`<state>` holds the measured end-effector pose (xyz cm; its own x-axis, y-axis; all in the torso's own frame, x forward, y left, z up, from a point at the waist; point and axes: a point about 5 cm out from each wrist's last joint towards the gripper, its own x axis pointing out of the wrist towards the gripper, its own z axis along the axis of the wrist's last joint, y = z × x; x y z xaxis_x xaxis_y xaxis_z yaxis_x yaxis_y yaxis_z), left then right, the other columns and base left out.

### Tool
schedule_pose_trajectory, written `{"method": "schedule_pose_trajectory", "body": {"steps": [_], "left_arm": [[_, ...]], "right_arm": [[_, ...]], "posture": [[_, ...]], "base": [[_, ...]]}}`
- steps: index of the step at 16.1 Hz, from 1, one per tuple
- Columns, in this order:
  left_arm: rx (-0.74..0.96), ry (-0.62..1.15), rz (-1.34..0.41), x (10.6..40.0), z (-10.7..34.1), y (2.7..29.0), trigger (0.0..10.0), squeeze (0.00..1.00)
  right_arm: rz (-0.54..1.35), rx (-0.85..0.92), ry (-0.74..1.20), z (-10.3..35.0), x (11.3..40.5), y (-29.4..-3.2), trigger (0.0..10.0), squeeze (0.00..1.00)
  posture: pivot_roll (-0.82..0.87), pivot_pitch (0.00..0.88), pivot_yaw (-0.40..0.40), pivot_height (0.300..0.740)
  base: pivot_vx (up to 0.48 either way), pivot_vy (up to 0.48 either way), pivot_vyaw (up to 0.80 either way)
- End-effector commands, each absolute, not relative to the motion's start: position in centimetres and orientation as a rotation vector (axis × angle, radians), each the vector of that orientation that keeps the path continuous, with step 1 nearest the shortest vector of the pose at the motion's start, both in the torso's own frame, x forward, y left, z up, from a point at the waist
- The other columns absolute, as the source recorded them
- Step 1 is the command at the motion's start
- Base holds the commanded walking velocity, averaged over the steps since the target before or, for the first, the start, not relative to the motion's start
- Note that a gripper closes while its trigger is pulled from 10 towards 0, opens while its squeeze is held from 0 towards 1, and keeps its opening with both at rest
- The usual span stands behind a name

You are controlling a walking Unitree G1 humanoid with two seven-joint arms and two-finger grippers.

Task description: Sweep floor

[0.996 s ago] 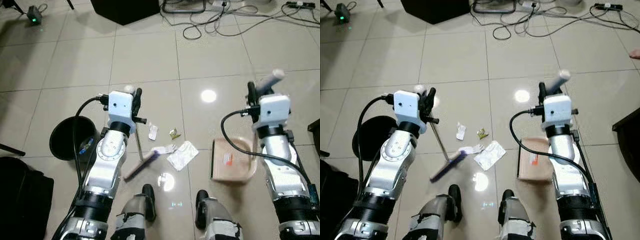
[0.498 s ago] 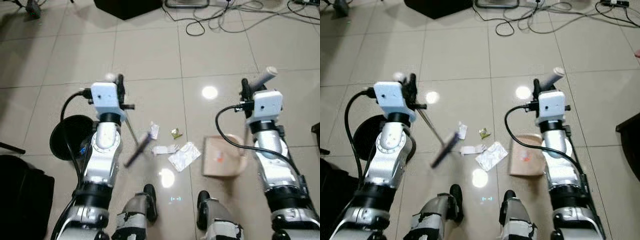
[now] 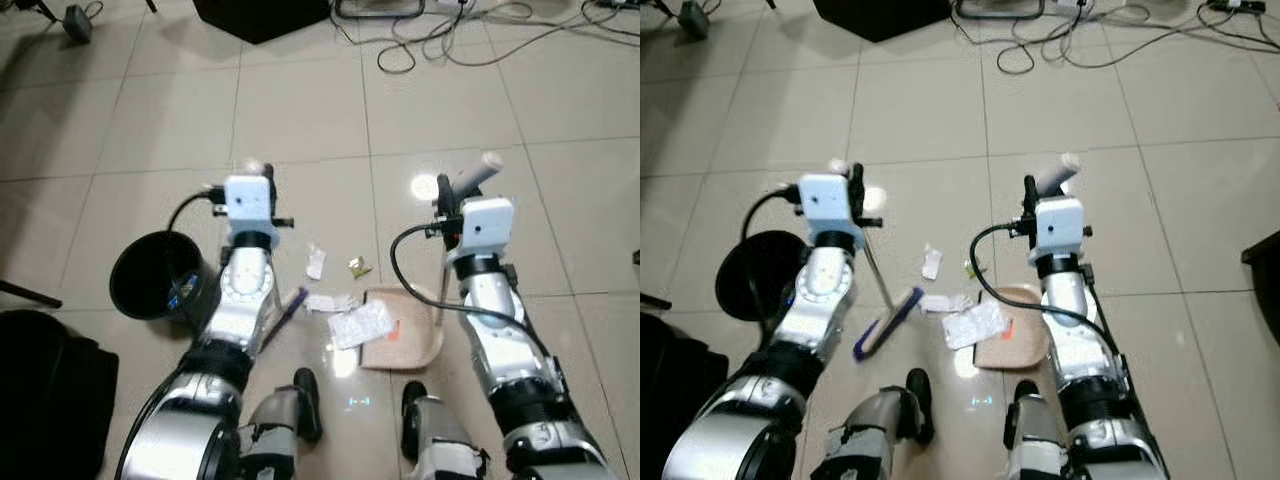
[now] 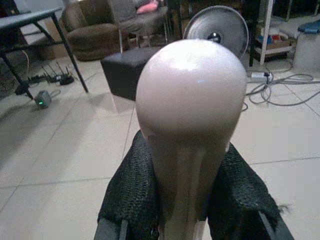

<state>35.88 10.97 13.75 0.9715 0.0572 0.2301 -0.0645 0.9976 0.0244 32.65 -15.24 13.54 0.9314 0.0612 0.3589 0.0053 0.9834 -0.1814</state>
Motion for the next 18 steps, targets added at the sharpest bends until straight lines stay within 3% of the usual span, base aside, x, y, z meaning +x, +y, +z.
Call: {"method": "schedule_pose_trajectory", "body": {"steps": [1, 5, 9, 12, 14, 18], "left_arm": [[-0.037, -0.162, 0.107, 35.7, 12.3, 11.0, 10.0, 0.0], [-0.334, -0.191, 0.009, 36.5, 14.8, 7.1, 10.0, 0.0], [-0.449, -0.203, -0.092, 36.0, 15.8, 5.5, 10.0, 0.0], [-0.328, -0.299, -0.121, 35.9, 16.9, 6.8, 10.0, 0.0], [-0.174, -0.387, -0.092, 36.5, 18.4, 9.3, 10.0, 0.0], [-0.042, -0.457, -0.033, 37.3, 20.5, 13.0, 10.0, 0.0]], "right_arm": [[0.032, -0.171, -0.402, 13.9, 32.3, -14.6, 10.0, 0.0], [-0.001, -0.137, -0.377, 13.3, 32.4, -14.7, 10.0, 0.0], [-0.019, -0.126, -0.378, 13.7, 32.9, -14.9, 10.0, 0.0], [-0.028, -0.125, -0.386, 14.2, 33.3, -15.3, 10.0, 0.0], [-0.025, -0.125, -0.401, 14.5, 33.2, -15.6, 10.0, 0.0], [-0.032, -0.125, -0.395, 14.4, 32.3, -16.8, 10.0, 0.0]], "posture": [[-0.01, 0.341, 0.155, 0.74], [0.02, 0.335, 0.155, 0.74], [0.03, 0.318, 0.148, 0.74], [0.03, 0.292, 0.138, 0.74], [0.03, 0.271, 0.133, 0.74], [0.02, 0.245, 0.125, 0.74]], "base": [[0.0, 0.0, 0.0], [0.0, 0.0, 0.0], [0.0, 0.0, 0.0], [0.0, 0.0, 0.0], [0.0, 0.0, 0.0], [0.0, 0.0, 0.0]]}}
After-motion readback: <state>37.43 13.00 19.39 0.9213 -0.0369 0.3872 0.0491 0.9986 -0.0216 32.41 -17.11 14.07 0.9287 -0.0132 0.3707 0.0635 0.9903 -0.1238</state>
